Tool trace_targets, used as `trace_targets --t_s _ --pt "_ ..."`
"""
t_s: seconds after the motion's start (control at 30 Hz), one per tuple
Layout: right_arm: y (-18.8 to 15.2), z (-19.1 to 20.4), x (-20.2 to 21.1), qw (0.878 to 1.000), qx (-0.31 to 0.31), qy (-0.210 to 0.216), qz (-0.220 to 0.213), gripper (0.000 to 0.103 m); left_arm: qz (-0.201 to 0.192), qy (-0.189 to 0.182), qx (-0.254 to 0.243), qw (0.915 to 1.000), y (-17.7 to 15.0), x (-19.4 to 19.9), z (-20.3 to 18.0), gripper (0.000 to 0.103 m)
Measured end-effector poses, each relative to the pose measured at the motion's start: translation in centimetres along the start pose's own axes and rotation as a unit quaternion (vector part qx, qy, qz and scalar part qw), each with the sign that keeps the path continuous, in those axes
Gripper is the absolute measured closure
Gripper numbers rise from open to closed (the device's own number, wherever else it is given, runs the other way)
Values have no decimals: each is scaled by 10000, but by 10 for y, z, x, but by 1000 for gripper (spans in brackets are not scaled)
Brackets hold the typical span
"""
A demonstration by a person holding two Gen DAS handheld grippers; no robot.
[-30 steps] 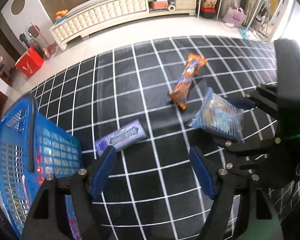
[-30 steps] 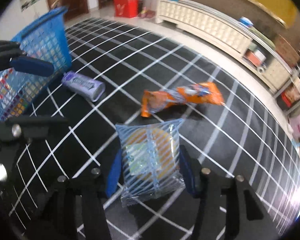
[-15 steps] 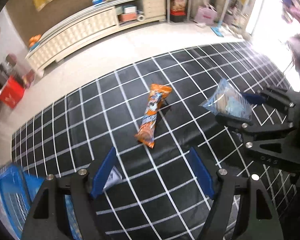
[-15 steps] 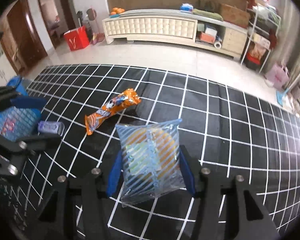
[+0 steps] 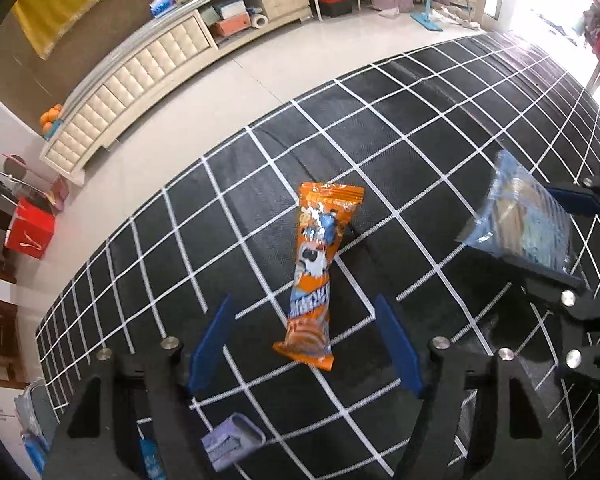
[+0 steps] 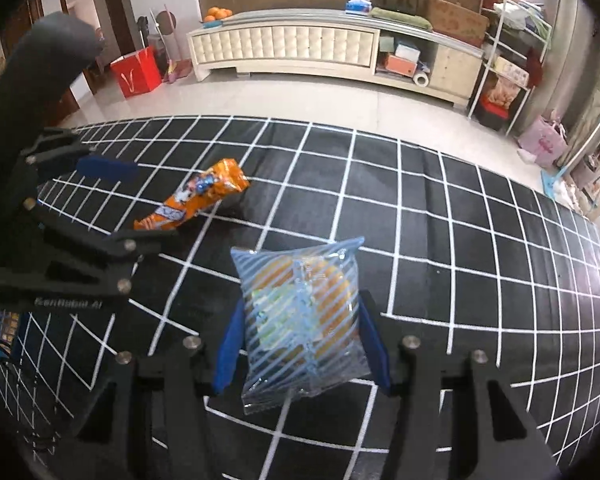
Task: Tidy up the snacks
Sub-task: 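Grasp the orange bar with the left gripper while the right holds the cake bag, then carry both snacks over the basket and release them inside with both grippers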
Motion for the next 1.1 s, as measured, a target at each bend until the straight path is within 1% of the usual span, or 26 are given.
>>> trace_targets --t_s 0.1,0.13,0.17,0.2,0.23,0.27,0.37,0.5,0.67,0.73,0.83,0.87,0.93,1.03,1.1 --pt "-2 -3 0 10000 -67 12 30 45 119 -25 -3 9999 2 -11 3 45" --pt "-3 -4 1 10000 -77 20 28 45 182 -36 5 9998 1 -15 3 52" --pt "-3 -4 1 10000 -85 17 25 45 221 -35 16 9997 1 -19 2 64" --pt "-2 -4 3 10000 -94 19 11 45 225 -64 71 9997 0 -20 3 71" --pt "-1 -5 4 9999 -102 22 -8 45 263 -206 181 9993 -2 -21 2 80" --pt "0 -6 5 9999 -96 2 -29 45 261 -237 205 9992 -2 -21 2 84" --pt "2 -7 7 9999 -51 -67 -88 45 206 -145 116 9996 -7 -14 -1 89" --pt "3 -3 10 9999 -78 -18 -80 45 70 -142 171 9997 -12 4 -6 90" --pt "8 3 26 9997 -93 -90 -189 45 -228 -126 171 9995 -17 49 -9 90" --pt "9 5 38 9996 -172 -7 -226 45 -374 -178 226 9989 -21 70 -13 90" --pt "13 15 66 9993 -110 -29 -363 45 -589 -247 235 9977 -23 100 -13 90" --pt "15 17 73 9991 -80 -44 -412 45 -649 -238 221 9974 -29 113 -21 90" --pt "20 23 92 9985 -46 -75 -541 45 -798 -175 157 9965 -35 134 -23 90" --pt "28 33 120 9976 -35 -52 -695 45 -1082 -241 270 9935 -44 174 -22 90" --pt "34 40 136 9969 -2 -65 -783 45 -1231 -176 302 9918 -52 197 -19 90"
Point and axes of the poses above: each gripper's, at about its wrist camera, not at the fingertips, and x roughly against the way its jaws point, z to its left, y to its top, the point moved 8 cm from there along -x, roughly the way its jaws point, and after that the axes turned 5 degrees about -y, right-handed, at the moved point
